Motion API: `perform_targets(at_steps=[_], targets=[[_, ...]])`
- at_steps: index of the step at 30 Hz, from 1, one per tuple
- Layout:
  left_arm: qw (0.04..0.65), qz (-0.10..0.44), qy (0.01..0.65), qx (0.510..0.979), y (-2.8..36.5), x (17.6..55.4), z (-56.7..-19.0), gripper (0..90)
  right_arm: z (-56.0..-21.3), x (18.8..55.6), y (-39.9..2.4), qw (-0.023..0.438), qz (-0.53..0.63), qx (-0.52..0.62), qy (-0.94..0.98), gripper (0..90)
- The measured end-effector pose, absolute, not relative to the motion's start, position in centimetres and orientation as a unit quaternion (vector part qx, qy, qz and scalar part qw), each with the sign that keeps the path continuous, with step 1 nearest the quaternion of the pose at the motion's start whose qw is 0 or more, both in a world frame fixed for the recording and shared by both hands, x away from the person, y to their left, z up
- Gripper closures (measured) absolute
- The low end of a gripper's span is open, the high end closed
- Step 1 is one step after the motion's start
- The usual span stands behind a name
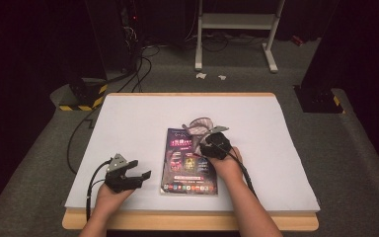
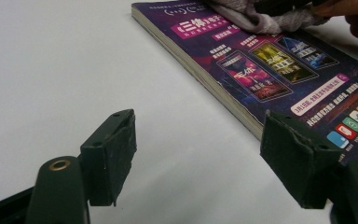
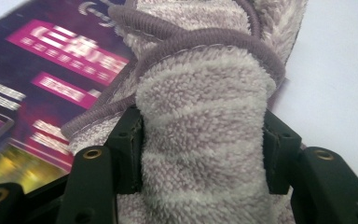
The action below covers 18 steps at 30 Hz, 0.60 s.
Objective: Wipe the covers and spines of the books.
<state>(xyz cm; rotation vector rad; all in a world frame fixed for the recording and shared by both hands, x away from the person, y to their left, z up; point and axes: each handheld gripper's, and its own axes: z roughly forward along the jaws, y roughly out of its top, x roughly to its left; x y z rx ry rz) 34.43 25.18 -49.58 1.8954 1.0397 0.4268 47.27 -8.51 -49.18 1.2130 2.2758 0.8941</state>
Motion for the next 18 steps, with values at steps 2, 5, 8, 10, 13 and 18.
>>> perform_targets(at_steps=[2,5,8,10,13,18], targets=[[0.452,0.173,0.42,0.767,25.1,34.4,-49.6,27.1,-49.2,47.2,-9.4,0.203,0.321,0.443,0.812,44.1],[0.451,0.174,0.419,0.769,25.1,34.4,-49.6,27.1,-49.2,47.2,-10.7,0.204,0.319,0.453,0.807,44.1],[0.45,0.174,0.419,0.77,25.1,34.4,-49.6,27.1,-49.1,47.2,-11.5,0.21,0.312,0.456,0.806,44.0],[0.45,0.174,0.42,0.769,25.1,34.4,-49.6,27.1,-49.0,47.2,-11.9,0.216,0.305,0.459,0.806,44.0],[0.45,0.174,0.421,0.768,25.2,34.4,-49.5,27.1,-48.9,47.3,-12.4,0.218,0.3,0.464,0.804,44.0],[0.451,0.174,0.421,0.767,25.1,34.4,-49.5,27.1,-48.8,47.5,-12.0,0.219,0.292,0.463,0.808,45.4]])
